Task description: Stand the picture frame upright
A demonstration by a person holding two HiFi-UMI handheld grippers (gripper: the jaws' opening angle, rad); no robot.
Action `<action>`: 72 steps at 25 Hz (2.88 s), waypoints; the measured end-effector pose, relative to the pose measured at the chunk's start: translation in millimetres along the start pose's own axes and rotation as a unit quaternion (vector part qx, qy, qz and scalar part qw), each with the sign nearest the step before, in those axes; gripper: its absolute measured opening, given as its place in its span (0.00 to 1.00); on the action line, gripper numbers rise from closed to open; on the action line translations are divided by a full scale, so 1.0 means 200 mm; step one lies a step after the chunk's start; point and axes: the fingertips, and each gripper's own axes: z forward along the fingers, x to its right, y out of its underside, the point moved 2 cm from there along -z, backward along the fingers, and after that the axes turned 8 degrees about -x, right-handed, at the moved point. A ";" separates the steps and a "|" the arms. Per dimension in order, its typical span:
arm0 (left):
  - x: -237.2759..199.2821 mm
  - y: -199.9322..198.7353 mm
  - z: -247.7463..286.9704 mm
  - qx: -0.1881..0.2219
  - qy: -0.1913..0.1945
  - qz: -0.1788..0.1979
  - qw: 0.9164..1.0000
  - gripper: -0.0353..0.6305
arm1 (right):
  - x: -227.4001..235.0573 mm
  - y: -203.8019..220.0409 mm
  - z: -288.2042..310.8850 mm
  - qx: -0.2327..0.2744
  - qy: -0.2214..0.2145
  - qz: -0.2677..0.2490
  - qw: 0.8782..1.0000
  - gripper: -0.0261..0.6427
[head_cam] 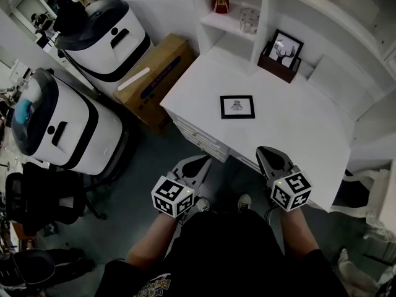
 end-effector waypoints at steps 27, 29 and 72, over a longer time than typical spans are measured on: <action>-0.30 0.02 0.05 -0.029 0.073 0.019 0.997 0.06 | -0.09 0.04 0.21 -0.016 0.072 0.039 0.997 0.04; -0.32 0.01 0.06 -0.031 0.066 0.018 0.997 0.06 | -0.06 0.04 0.24 -0.022 0.066 0.042 0.997 0.04; -0.53 -0.17 0.87 -0.095 0.037 0.007 0.995 0.06 | 0.79 0.10 0.69 -0.079 0.051 0.096 0.991 0.05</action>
